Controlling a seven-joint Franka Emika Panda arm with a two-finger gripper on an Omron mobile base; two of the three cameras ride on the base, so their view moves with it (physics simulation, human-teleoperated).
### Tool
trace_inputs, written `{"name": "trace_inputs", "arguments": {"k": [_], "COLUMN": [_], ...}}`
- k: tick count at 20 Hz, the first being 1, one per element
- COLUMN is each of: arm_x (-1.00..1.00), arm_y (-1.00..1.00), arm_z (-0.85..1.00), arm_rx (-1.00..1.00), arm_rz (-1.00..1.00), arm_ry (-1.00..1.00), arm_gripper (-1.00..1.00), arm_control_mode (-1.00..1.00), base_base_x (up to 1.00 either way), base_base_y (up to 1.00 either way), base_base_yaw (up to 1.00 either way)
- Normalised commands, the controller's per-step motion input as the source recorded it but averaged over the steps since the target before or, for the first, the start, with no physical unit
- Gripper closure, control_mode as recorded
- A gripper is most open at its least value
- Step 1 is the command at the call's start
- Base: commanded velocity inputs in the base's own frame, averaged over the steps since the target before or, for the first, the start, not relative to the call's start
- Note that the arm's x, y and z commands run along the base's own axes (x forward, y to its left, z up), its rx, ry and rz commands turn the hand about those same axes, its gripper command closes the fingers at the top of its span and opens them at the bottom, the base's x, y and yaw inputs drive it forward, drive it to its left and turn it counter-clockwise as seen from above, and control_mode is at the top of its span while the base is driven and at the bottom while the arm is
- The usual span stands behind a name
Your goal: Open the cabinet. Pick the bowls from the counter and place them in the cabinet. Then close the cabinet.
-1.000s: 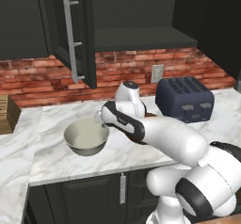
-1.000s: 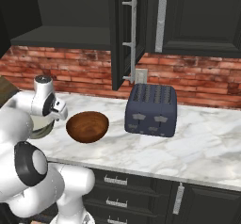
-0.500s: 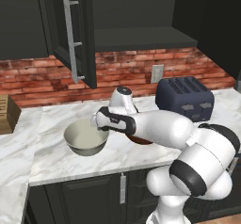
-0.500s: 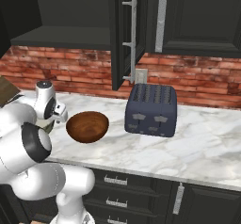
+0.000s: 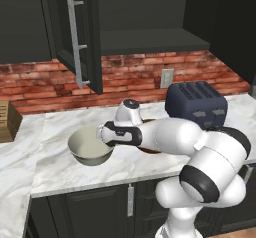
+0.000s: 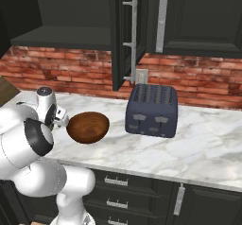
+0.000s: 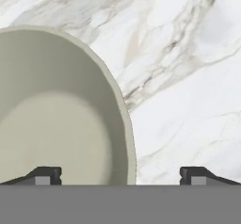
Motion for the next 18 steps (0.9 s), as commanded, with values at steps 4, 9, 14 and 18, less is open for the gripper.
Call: {"name": "trace_inputs", "arguments": {"k": [4,9,14,18], "arm_x": [0.0,0.0,-0.14,-0.4], "arm_y": [0.0,0.0,0.0,-0.1], "arm_z": [-0.03,0.0,0.18,0.89], "arm_rx": [0.03,0.0,0.0,0.01], "arm_rz": [0.0,0.0,0.0,-0.07], "arm_ry": [-0.01,0.0,-0.08,-0.21], "arm_gripper": [1.0,1.0,1.0,1.0], "arm_control_mode": [-1.0,-1.0,-1.0,-1.0], "base_base_x": [0.0,0.0,0.0,0.0], "base_base_y": [0.0,0.0,0.0,0.0], "base_base_yaw": [0.0,0.0,0.0,0.0]}}
